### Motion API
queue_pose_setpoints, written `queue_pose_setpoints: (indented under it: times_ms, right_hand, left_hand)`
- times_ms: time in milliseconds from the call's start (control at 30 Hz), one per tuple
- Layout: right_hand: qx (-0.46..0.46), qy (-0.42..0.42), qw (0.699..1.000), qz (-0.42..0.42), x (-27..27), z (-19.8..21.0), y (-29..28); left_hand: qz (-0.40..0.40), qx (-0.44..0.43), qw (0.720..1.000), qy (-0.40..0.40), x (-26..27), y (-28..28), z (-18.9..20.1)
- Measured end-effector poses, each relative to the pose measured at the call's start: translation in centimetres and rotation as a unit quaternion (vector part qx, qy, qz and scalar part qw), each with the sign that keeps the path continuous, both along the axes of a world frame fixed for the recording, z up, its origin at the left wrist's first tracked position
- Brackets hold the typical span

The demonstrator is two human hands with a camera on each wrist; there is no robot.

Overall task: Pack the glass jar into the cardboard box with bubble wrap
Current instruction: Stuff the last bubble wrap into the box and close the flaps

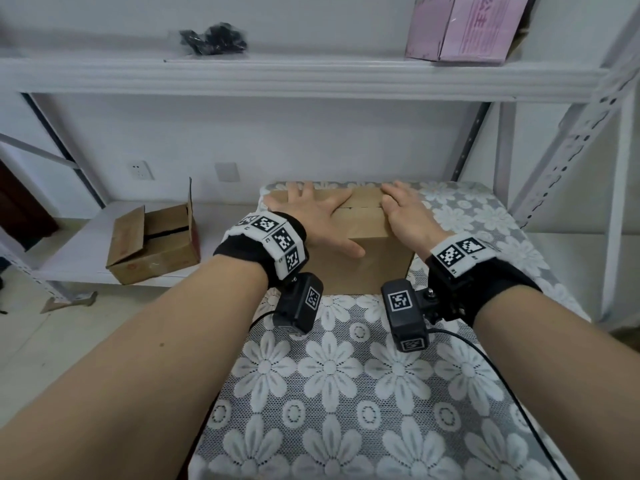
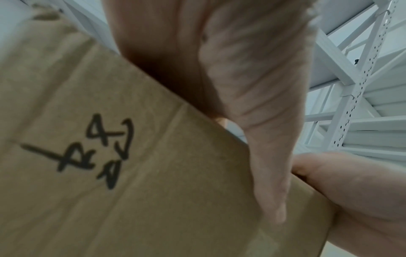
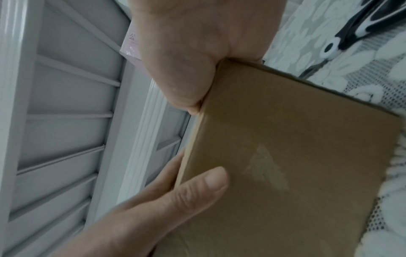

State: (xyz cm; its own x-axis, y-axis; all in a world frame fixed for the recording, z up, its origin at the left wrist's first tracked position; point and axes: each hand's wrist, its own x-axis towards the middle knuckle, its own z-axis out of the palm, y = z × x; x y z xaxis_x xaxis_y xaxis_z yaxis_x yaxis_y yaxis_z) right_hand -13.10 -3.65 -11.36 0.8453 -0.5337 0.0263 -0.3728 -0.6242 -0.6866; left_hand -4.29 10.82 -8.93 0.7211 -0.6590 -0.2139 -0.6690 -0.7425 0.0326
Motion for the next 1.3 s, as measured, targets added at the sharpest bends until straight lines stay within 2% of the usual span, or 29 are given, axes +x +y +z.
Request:
queue_pose_setpoints:
  times_ms: [200, 433, 700, 1067, 1167, 1300]
  right_hand:
    - [-0.074, 0.046, 0.996, 0.006, 0.4, 0.3, 0.2]
    - [-0.092, 0.103, 0.990, 0.010, 0.3, 0.8, 0.2]
    - [-0.112, 0.112, 0.987, 0.017, 0.1, 1.1, 0.7]
    - [-0.098, 0.101, 0.990, 0.002, 0.1, 0.8, 0.4]
    - [-0.017, 0.052, 0.998, -0.038, -0.4, 1.6, 0.4]
    - [0.017, -0.086, 0.989, -0.117, -1.7, 3.9, 0.0]
  left_hand:
    - [-0.011, -0.010, 1.000, -0.016, 0.0, 0.3, -0.8]
    - [-0.028, -0.004, 0.999, -0.017, -0.1, 0.5, -0.9]
    - [-0.063, -0.004, 0.998, -0.002, 0.0, 0.5, -1.0]
    - [-0.057, 0.006, 0.998, -0.013, -0.2, 0.4, -0.7]
    - [-0.051, -0.018, 0.998, -0.025, -1.0, 0.6, 0.3]
    - [-0.045, -0.156, 0.985, -0.062, -1.8, 1.6, 3.1]
